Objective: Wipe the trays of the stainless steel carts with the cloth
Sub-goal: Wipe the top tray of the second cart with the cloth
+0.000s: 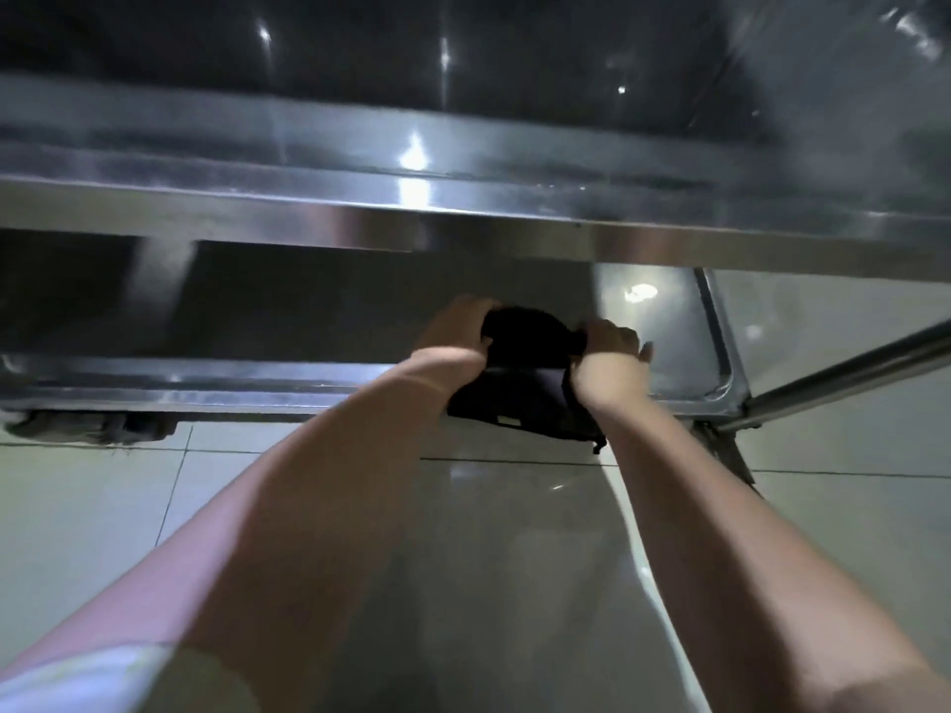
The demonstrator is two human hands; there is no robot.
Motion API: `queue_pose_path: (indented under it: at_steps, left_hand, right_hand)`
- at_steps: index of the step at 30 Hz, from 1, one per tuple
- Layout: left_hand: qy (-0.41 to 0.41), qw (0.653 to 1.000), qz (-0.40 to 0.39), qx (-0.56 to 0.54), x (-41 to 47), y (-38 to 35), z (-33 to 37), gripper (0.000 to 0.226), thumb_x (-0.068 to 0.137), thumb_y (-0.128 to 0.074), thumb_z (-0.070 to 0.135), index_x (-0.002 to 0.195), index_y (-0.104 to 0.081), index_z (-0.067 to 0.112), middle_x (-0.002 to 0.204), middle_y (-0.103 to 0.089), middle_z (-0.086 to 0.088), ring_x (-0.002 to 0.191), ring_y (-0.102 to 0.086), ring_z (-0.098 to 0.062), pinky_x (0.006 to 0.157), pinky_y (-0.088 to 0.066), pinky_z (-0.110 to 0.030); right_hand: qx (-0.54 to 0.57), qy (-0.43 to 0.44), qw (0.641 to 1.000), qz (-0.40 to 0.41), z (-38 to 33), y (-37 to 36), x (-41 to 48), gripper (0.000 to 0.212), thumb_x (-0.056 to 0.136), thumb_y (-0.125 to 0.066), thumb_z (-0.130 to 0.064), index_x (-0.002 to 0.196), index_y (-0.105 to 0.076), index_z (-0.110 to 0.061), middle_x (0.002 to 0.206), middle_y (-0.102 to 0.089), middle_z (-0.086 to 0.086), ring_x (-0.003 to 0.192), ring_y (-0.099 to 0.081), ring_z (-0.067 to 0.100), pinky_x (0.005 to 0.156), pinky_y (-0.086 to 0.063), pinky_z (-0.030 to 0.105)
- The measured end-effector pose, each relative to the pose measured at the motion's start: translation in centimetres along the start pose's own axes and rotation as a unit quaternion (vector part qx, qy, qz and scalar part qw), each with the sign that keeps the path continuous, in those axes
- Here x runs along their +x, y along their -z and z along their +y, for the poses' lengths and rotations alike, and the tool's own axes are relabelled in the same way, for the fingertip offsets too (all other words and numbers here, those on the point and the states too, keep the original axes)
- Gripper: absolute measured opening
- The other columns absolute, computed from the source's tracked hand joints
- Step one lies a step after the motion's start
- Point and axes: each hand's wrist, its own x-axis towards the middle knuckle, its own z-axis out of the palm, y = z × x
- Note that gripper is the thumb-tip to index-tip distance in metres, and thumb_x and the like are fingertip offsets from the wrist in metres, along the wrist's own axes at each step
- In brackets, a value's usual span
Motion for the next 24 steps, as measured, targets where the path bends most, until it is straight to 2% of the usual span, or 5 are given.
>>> queue_pose_path:
  at_steps: [5,11,17,21,24]
  left_hand:
    - [0.015,0.998,0.041,-0.051,-5.4,4.9,-0.6,0.034,0.086,-0.051,0.028,0.11,-0.07,0.013,0.112,-0.067,-0.013,0.104,-0.06,-0.03,0.074,-0.032,-0.02]
    - [0.038,0.986,0.113,-0.115,-17.1,16.5,-5.7,0.018,0.07,-0.062,0.027,0.077,-0.071,0.012,0.074,-0.068,-0.007,0.075,-0.06,-0.015,0.058,-0.044,-0.018]
    - [0.108,0.965,0.223,-0.09,-28.9,29.8,-8.7,0.029,0.077,-0.059,-0.013,0.097,-0.072,0.004,0.096,-0.067,-0.009,0.089,-0.062,-0.024,0.082,-0.049,-0.026]
    - [0.157,0.957,0.234,-0.068,-35.4,39.3,-7.0,0.03,0.079,-0.067,-0.008,0.101,-0.072,0.011,0.097,-0.067,-0.001,0.09,-0.062,-0.018,0.086,-0.037,-0.005]
    - [0.181,0.938,0.282,-0.088,-39.6,47.1,-3.9,0.028,0.076,-0.071,-0.005,0.096,-0.071,0.014,0.091,-0.066,0.002,0.084,-0.062,-0.015,0.082,-0.043,-0.013]
  right_hand:
    - [0.184,0.123,0.971,0.091,-3.1,0.6,-8.9,0.008,0.084,-0.063,-0.008,0.091,-0.062,-0.014,0.095,-0.062,0.003,0.096,-0.048,0.03,0.077,-0.031,0.033]
    - [0.277,0.206,0.939,-0.014,-12.0,4.0,-16.8,0.027,0.082,-0.061,-0.007,0.074,-0.05,-0.031,0.08,-0.056,-0.011,0.083,-0.044,0.01,0.064,-0.031,0.024]
    - [0.297,0.188,0.932,-0.085,-23.8,9.9,-25.5,0.022,0.078,-0.065,0.006,0.071,-0.058,-0.013,0.073,-0.059,0.005,0.07,-0.051,0.022,0.063,-0.039,0.035]
    - [0.289,0.252,0.917,-0.11,-29.9,17.7,-31.1,0.014,0.081,-0.068,0.004,0.081,-0.066,-0.01,0.081,-0.065,0.009,0.081,-0.058,0.028,0.072,-0.044,0.032]
    - [0.288,0.307,0.898,-0.126,-33.7,25.0,-35.0,0.03,0.083,-0.065,0.002,0.077,-0.059,-0.026,0.081,-0.063,0.002,0.083,-0.056,0.022,0.069,-0.038,0.018]
